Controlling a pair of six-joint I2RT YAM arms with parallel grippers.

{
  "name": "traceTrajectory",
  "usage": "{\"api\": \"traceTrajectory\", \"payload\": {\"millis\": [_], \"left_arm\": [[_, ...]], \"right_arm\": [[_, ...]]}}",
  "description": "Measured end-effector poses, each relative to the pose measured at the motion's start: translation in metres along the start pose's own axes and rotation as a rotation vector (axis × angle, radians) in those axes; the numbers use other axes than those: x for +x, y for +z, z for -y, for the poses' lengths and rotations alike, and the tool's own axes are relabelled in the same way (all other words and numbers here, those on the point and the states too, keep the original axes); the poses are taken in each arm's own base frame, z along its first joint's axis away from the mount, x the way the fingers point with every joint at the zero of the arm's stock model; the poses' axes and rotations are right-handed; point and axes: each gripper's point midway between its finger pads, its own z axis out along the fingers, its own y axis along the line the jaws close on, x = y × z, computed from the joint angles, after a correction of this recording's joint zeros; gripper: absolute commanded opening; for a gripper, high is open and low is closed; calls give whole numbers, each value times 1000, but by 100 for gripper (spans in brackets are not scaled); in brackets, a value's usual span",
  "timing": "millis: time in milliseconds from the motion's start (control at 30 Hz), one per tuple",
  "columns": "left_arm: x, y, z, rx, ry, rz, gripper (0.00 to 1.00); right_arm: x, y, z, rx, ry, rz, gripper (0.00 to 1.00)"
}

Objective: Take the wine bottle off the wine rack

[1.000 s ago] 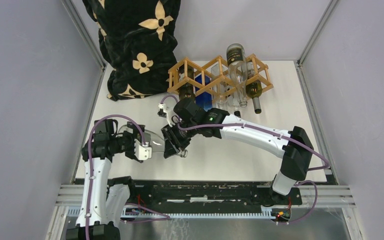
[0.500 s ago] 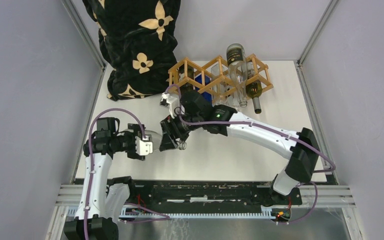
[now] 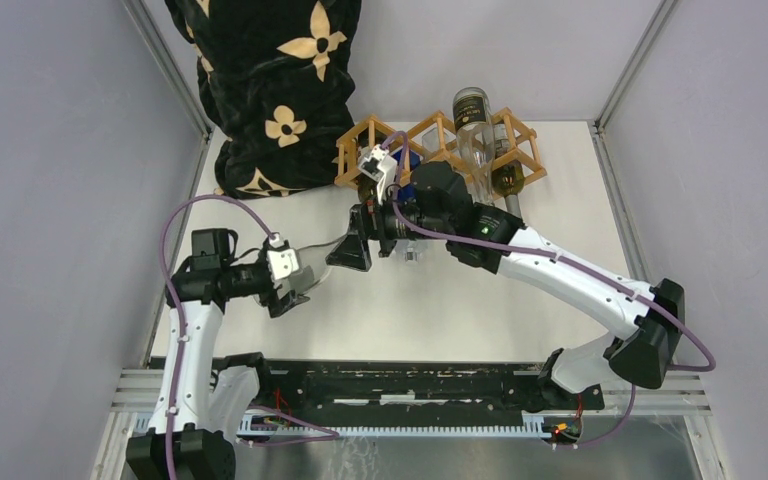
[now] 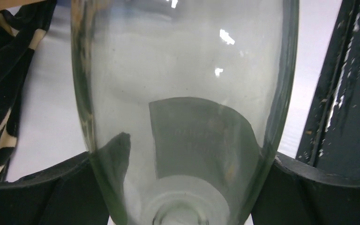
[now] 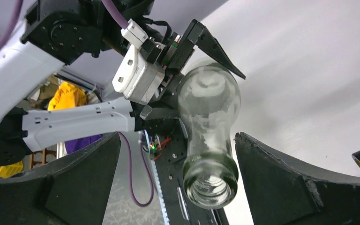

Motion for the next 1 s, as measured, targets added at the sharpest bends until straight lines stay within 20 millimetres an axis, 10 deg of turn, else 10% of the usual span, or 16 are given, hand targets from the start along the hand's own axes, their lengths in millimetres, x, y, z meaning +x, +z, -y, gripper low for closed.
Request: {"api": "traceTrajectory", "payload": {"millis": [467, 867, 900, 967, 1000], "left_arm": [[-51, -6, -1, 34, -182, 175, 2], [-52, -7, 2, 41, -244, 176, 4], [-52, -7, 2, 40, -245, 176, 21], [-52, -7, 2, 40, -258, 174, 95], [-52, -7, 2, 39, -263, 171, 99]], "right_arm": [[-25, 10, 0, 33, 77, 180, 91], [-42, 29, 9, 154, 47, 279, 43], [-44, 30, 9, 161, 41, 283, 36], [-47, 31, 13, 191, 17, 288, 19], [-48, 32, 14, 203, 10, 286, 10]]}}
